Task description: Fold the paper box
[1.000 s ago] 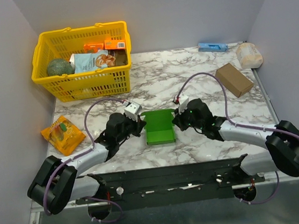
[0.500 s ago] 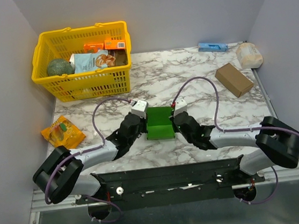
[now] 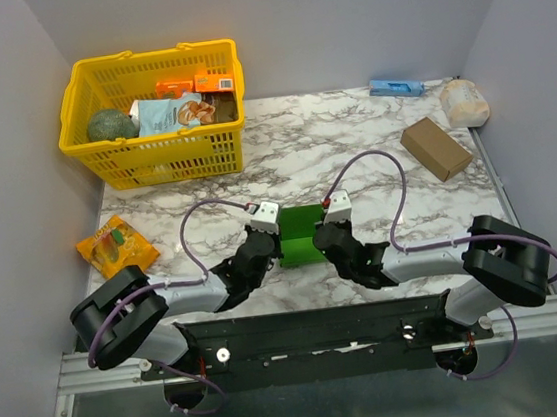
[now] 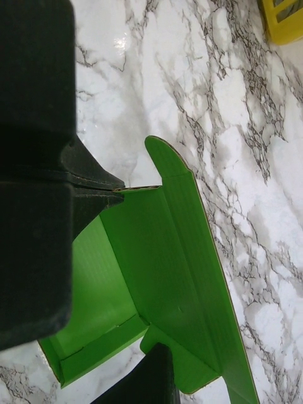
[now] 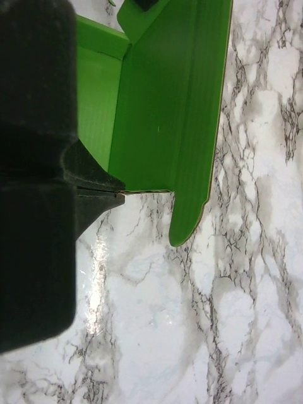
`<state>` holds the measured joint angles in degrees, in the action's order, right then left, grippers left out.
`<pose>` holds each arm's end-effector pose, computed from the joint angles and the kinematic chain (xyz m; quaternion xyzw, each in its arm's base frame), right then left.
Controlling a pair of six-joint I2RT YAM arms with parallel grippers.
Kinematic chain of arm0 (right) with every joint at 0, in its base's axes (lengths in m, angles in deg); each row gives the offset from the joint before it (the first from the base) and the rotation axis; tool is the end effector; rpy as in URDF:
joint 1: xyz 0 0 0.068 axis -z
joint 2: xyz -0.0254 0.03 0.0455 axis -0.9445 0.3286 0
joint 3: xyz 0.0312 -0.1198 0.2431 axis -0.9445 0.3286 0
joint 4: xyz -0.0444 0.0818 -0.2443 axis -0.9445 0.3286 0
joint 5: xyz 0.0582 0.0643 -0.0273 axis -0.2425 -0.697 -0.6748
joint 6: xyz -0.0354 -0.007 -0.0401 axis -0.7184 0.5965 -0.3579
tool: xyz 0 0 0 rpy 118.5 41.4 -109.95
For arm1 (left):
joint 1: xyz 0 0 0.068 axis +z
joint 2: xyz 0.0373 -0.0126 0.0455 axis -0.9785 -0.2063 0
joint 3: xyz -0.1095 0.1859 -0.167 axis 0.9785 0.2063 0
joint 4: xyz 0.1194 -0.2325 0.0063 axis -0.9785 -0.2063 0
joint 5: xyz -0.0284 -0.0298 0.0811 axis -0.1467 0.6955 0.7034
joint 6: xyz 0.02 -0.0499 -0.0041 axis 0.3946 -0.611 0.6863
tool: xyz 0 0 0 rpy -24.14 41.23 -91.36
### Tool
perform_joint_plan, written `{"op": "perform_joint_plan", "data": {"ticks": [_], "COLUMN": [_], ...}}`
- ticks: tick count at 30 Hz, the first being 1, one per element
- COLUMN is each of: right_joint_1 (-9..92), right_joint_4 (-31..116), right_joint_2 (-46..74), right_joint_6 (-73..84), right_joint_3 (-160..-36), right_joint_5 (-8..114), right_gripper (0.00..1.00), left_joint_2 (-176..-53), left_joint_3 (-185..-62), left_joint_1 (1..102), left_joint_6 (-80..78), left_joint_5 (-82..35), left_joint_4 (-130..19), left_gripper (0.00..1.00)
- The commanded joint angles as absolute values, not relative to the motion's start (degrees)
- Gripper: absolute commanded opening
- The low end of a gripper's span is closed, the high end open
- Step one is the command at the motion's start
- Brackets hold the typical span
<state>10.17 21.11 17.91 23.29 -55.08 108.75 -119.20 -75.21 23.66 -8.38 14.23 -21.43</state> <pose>0.1592 0.2293 0.1685 -0.0596 0.8198 0.0420 0.5680 0.1645 -0.2000 0.1667 0.1056 0.7993 -0.1634 0.5686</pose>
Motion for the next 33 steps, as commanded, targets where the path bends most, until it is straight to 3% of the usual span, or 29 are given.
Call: {"op": "perform_joint_plan", "data": {"ticks": [1,25,28,33], "right_joint_1": [8.4,5.2,4.9,4.5], "right_joint_4": [20.1,40.8,41.6,41.6], "right_joint_2": [17.9,14.9,13.9,9.3], "right_joint_6": [31.1,51.6,53.3,53.9], "right_joint_3": [-57.1,-54.1,-53.4,-51.0], "right_joint_5": [112.0,112.1,111.7,110.6], "right_gripper": [0.0,0.0,0.03,0.16], "left_joint_2": [-121.3,-129.7,-131.3,-133.0], "left_joint_3": [-73.0,-69.4,-69.2,-69.3], "left_joint_1": [20.1,10.5,9.4,8.0], "left_joint_6": [-11.7,-18.8,-19.1,-19.8], "left_joint_5": [16.8,28.3,30.8,34.2], "left_joint_4": [-17.7,-19.7,-20.0,-21.8], "left_gripper": [0.0,0.0,0.0,0.0]}}
